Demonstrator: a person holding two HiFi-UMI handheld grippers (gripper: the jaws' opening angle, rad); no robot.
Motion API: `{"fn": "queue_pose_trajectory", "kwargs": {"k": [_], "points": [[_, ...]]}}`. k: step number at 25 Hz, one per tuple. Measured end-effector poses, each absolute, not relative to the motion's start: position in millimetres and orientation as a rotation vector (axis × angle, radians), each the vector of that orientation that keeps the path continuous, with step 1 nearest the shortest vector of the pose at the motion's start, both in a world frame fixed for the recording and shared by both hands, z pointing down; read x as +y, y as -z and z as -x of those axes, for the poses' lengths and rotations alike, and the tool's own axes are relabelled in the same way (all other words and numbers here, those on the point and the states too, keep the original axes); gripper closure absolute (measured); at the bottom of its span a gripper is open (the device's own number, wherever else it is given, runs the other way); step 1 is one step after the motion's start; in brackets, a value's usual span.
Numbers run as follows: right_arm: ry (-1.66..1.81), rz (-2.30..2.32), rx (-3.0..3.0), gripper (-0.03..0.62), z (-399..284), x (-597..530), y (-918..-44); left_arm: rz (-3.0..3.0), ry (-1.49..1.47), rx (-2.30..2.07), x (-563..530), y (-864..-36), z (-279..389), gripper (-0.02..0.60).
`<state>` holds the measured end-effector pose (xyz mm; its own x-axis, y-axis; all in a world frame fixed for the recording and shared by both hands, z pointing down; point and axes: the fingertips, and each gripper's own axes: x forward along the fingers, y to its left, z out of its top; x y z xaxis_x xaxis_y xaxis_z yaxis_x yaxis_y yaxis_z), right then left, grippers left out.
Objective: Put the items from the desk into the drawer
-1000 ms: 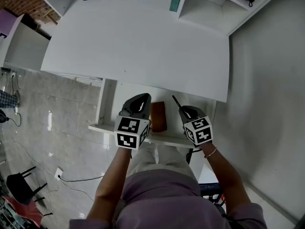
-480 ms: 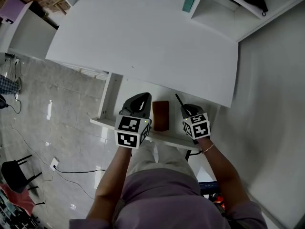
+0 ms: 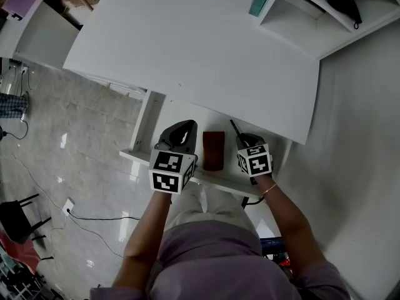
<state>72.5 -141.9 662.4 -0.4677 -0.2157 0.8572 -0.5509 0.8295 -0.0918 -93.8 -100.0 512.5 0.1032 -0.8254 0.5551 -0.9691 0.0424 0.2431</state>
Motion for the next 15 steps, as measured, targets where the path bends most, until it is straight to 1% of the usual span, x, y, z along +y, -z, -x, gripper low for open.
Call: {"fn": "queue_pose_trajectory", "kwargs": {"k": [15], "points": [[-0.435, -0.525, -1.990, 0.546, -72, -140, -686, -1.763, -0.306, -1.778, -92, -517, 106, 0.583]]}}
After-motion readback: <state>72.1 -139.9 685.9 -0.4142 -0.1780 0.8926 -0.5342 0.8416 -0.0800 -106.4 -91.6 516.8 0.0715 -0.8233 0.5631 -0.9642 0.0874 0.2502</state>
